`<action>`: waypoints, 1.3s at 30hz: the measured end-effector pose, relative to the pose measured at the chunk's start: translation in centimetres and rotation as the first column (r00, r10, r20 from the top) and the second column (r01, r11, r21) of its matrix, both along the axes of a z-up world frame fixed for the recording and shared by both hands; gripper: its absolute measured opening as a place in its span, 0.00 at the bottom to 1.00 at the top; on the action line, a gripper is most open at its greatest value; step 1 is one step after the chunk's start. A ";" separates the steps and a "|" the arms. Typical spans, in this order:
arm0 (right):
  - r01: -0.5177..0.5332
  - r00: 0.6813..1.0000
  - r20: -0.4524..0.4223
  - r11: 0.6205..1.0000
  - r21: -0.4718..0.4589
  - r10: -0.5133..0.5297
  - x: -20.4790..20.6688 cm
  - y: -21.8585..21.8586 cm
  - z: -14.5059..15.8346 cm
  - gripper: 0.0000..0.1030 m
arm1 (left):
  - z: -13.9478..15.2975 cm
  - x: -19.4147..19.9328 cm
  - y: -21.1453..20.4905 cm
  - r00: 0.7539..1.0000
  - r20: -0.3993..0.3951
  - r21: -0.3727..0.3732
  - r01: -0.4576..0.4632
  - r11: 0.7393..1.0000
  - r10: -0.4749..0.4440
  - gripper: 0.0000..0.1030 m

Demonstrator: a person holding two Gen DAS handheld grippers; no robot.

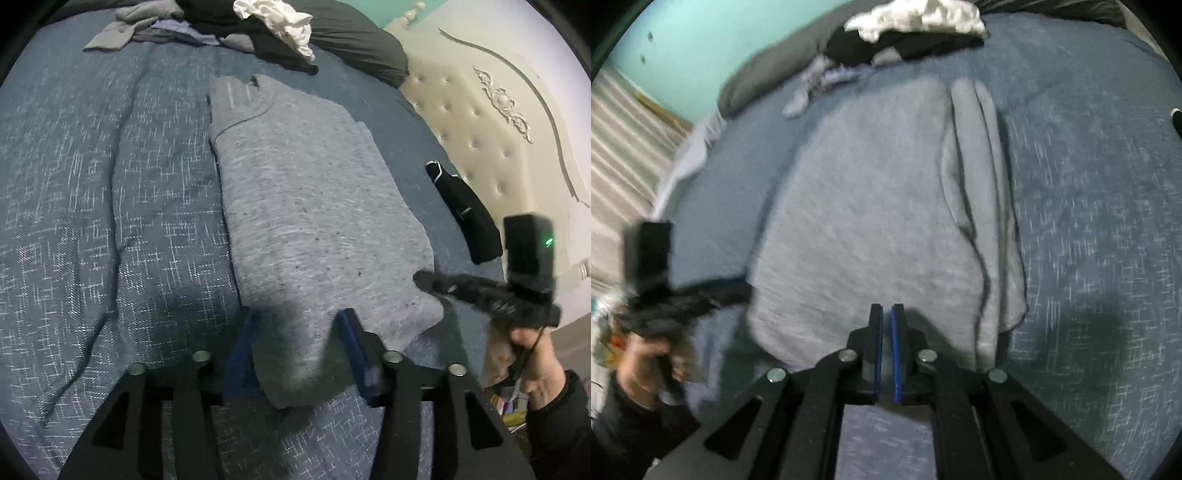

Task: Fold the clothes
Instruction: 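Grasp the end of the folded grey sweatshirt with both tools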

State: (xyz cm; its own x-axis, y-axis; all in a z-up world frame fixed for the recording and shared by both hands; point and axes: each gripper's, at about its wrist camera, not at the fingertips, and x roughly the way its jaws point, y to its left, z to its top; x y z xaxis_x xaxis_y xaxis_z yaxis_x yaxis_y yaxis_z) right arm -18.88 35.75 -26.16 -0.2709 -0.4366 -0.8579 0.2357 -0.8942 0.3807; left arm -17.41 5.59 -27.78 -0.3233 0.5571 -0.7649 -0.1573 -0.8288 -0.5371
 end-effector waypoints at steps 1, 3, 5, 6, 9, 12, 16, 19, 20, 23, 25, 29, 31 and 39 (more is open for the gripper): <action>0.004 1.000 0.011 1.000 -0.001 -0.004 0.2 0.3 -0.5 0.04 | -0.3 -0.1 -0.2 1.000 0.009 0.013 -0.005 1.000 0.005 0.56; 0.024 1.000 0.014 0.999 -0.032 -0.024 0.3 1.5 -0.7 0.03 | -0.8 -0.4 -0.4 0.999 0.026 0.053 -0.019 0.998 0.018 0.57; 0.052 0.999 0.001 0.997 -0.060 -0.052 0.4 3.0 -0.3 0.04 | -1.4 -0.6 -0.5 0.998 0.049 0.087 -0.035 0.996 0.031 0.58; 0.070 0.997 -0.021 0.996 -0.050 -0.071 0.3 3.6 0.3 0.04 | -1.8 -0.7 -0.5 0.998 0.057 0.096 -0.043 0.994 0.038 0.61; 0.142 0.990 -0.013 0.987 -0.080 -0.144 0.2 5.4 0.5 0.57 | -2.7 -1.0 -0.2 0.995 0.084 0.130 -0.059 0.990 0.049 0.63; 0.183 0.983 0.026 0.976 -0.122 -0.181 0.3 6.1 -0.3 0.73 | -3.2 -1.4 0.3 0.994 0.096 0.145 -0.062 0.988 0.049 0.64; 0.162 0.986 0.046 0.981 -0.108 -0.158 -0.3 4.9 -1.3 0.74 | -3.7 -2.1 0.7 0.995 0.099 0.158 -0.047 0.986 0.032 0.65; 0.146 0.988 0.061 0.984 -0.098 -0.141 -0.7 4.0 -2.0 0.79 | -4.1 -2.5 0.7 0.995 0.100 0.168 -0.039 0.985 0.022 0.65; 0.141 0.989 0.066 0.986 -0.094 -0.135 -0.8 3.7 -2.3 0.80 | -4.1 -2.5 0.6 0.995 0.097 0.171 -0.038 0.984 0.022 0.65; 0.124 0.990 0.081 0.989 -0.084 -0.117 -1.3 2.8 -3.0 0.80 | -4.2 -2.7 0.6 0.996 0.087 0.168 -0.036 0.985 0.022 0.65; 0.113 0.990 0.091 0.991 -0.078 -0.106 -1.6 2.2 -3.5 0.76 | -4.2 -2.7 0.9 0.996 0.080 0.161 -0.040 0.986 0.027 0.65; 0.079 0.995 0.062 0.993 -0.092 -0.074 -1.7 1.4 -3.6 0.55 | -3.6 -2.1 1.2 0.998 0.064 0.150 -0.031 0.988 0.022 0.65; 0.065 0.997 0.047 0.994 -0.090 -0.061 -1.0 1.9 -3.6 0.54 | -3.3 -1.9 1.3 0.998 0.056 0.152 -0.024 0.988 0.016 0.65; 0.081 0.997 0.022 0.992 -0.094 -0.080 -0.4 2.9 -4.6 0.56 | -3.8 -2.7 1.7 0.998 0.060 0.151 -0.026 0.988 0.017 0.65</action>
